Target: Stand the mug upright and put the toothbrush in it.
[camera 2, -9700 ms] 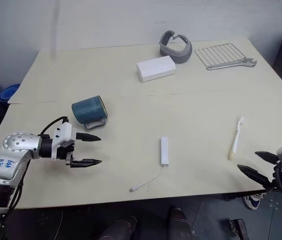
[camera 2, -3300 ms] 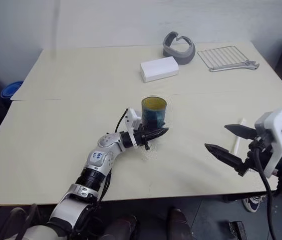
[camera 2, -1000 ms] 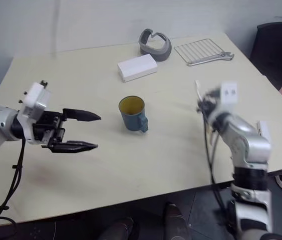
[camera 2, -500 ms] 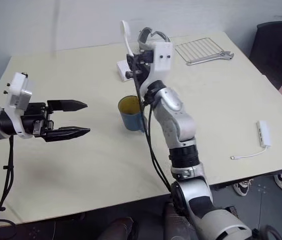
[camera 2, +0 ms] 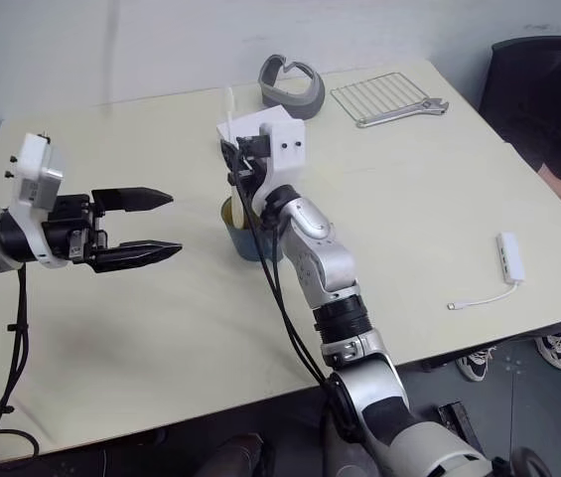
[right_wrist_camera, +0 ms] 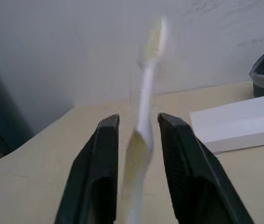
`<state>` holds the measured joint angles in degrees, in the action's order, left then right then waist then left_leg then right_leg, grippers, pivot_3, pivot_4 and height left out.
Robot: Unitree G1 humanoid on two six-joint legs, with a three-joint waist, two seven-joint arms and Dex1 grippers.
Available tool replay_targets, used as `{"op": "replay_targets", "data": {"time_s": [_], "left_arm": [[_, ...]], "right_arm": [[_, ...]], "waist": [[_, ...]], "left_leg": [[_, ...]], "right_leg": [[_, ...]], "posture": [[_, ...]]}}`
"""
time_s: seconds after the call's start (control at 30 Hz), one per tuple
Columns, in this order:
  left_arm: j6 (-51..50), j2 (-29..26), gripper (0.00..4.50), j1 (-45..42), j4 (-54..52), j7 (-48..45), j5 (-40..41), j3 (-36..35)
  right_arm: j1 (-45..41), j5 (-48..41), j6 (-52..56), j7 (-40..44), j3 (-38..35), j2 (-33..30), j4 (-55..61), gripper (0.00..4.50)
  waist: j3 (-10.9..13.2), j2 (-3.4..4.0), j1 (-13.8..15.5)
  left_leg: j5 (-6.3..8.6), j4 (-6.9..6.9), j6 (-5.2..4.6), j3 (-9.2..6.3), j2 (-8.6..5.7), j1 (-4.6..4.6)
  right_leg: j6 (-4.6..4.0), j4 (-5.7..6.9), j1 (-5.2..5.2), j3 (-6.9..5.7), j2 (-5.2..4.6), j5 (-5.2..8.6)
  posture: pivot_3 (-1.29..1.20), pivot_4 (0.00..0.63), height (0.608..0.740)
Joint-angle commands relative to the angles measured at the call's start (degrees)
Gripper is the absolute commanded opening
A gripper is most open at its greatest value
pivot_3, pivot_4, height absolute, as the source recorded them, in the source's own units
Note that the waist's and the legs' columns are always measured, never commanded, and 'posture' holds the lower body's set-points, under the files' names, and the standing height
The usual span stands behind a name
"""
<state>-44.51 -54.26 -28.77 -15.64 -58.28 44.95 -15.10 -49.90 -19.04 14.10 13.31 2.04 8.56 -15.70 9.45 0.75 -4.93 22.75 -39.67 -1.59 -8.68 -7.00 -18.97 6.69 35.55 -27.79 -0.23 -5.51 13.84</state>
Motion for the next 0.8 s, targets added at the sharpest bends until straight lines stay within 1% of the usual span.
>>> {"op": "replay_targets", "data": {"time_s": [0.03,0.1,0.17,0.23,0.27,0.33,0.37,0.43,0.47,0.5,0.53,0.6,0.7,0.8], "left_arm": [[1.06,0.15,4.5,-1.09,-0.22,0.07,0.11,-0.39],[1.28,0.41,4.5,-1.2,0.33,-0.02,-0.09,-0.06],[1.56,0.8,4.5,-1.31,0.87,-0.2,-0.22,0.27],[2.09,1.06,4.5,-1.32,1.38,-0.47,-0.62,0.63],[2.31,1.14,4.5,-1.27,1.52,-0.59,-0.78,0.72],[2.94,0.95,4.5,-1.16,2.29,-1.46,-1.13,0.92],[3.15,0.81,4.5,-1.15,2.63,-1.85,-1.21,0.98],[3.86,-0.16,4.5,-1.02,3.57,-3.33,-1.66,0.94],[4.15,-0.51,4.5,-0.96,3.88,-3.9,-1.91,0.94],[4.58,-1.66,4.5,-0.42,4.32,-5.35,-2.28,0.67],[4.84,-2.85,4.5,0.32,4.59,-6.79,-2.41,0.18],[5.35,-5.05,4.5,1.75,5.11,-9.23,-2.57,-0.96],[6.68,-7.76,4.5,3.88,6.67,-12.14,-3.16,-3.03],[8.45,-8.41,4.5,4.12,8.56,-12.86,-4.3,-3.17]], "right_arm": [[2.12,-1.12,0.8,1.16,-0.12,-0.14,6.26,2.57],[3.78,-2.48,4.14,2.19,-0.15,-2.37,11.87,3.16],[5.24,-5.37,10.05,4.38,-0.65,-6.53,19.94,3.82],[6.13,-9.62,17.2,8.28,-1.14,-12.53,27.05,4.48],[6.37,-11.27,19.74,9.6,-1.3,-14.67,29.17,4.48],[7.34,-18.33,27.4,19.26,-3.69,-26.73,35.24,4.48],[7.73,-20.96,29.83,22.89,-4.76,-31.35,37.08,4.48],[9.75,-25.03,33.68,34.03,-7.36,-44.7,38.69,4.48],[10.47,-26.19,34.66,37.37,-7.94,-48.98,38.68,4.48],[12.62,-25.06,34.14,43.82,-8.48,-56.72,36.99,4.48],[14.41,-23.37,33.33,48.43,-8.7,-62.7,34.82,4.48],[16.53,-20.22,30.45,53.61,-9.04,-70.34,29.93,4.48],[16.58,-17.46,27.89,54.79,-10.09,-73.95,22.74,4.48],[17.15,-16.18,26.66,54.65,-10.94,-74.17,20.74,4.48]], "waist": [[0.0,0.0,0.05],[0.0,0.0,0.08],[0.0,0.0,0.3],[0.0,0.0,0.54],[0.0,0.0,0.67],[0.0,0.0,1.1],[0.0,0.0,1.57],[0.01,0.0,2.7],[0.01,0.0,2.99],[0.01,-0.01,3.38],[0.02,0.0,3.59],[0.02,-0.02,3.82],[0.03,-0.03,3.51],[0.03,-0.01,3.55]], "left_leg": [[0.0,0.0,0.0,-0.02,0.0,0.0],[0.0,-0.04,0.0,-0.02,-0.01,-0.02],[0.0,-0.06,0.0,-0.03,-0.01,-0.05],[0.01,-0.19,0.0,-0.08,-0.04,-0.15],[0.01,-0.22,-0.01,-0.08,-0.09,-0.18],[0.02,-0.25,-0.03,-0.07,-0.08,-0.18],[0.04,-0.25,-0.05,-0.06,-0.08,-0.21],[0.06,-0.26,-0.08,-0.05,-0.05,-0.23],[0.08,-0.26,-0.13,0.01,-0.07,-0.31],[0.08,-0.25,-0.14,0.03,-0.06,-0.31],[0.1,-0.27,-0.16,0.03,-0.01,-0.3],[0.13,-0.23,-0.21,0.13,0.03,-0.27],[0.17,-0.26,-0.24,0.4,0.08,-0.2],[0.17,-0.23,-0.23,0.58,0.14,-0.16]], "right_leg": [[0.0,0.01,0.0,-0.01,0.0,0.0],[0.0,0.02,0.0,0.0,0.0,0.0],[0.0,0.02,0.0,0.0,-0.01,0.0],[0.0,0.02,-0.01,-0.01,-0.03,0.0],[0.0,0.01,-0.01,-0.01,-0.05,0.0],[0.0,-0.02,0.02,0.01,-0.12,0.0],[0.0,-0.08,0.04,0.03,-0.16,0.0],[0.01,-0.16,0.08,0.08,-0.2,0.0],[0.01,-0.39,0.1,0.16,-0.23,-0.01],[0.03,-0.45,0.12,0.2,-0.25,-0.01],[0.04,-0.52,0.19,0.26,-0.26,-0.02],[0.06,-0.56,0.22,0.3,-0.26,-0.03],[0.11,-0.54,0.21,0.41,-0.24,-0.06],[0.12,-0.51,0.14,0.45,-0.2,-0.06]], "posture": [[0.0,0.15,0.74],[0.0,0.15,0.74],[0.0,0.15,0.74],[0.0,0.15,0.74],[0.0,0.15,0.74],[0.0,0.15,0.74],[0.0,0.15,0.74],[0.0,0.15,0.74],[0.0,0.15,0.74],[0.0,0.15,0.74],[0.0,0.15,0.74],[0.0,0.15,0.74],[0.0,0.15,0.74],[0.0,0.15,0.74]]}}
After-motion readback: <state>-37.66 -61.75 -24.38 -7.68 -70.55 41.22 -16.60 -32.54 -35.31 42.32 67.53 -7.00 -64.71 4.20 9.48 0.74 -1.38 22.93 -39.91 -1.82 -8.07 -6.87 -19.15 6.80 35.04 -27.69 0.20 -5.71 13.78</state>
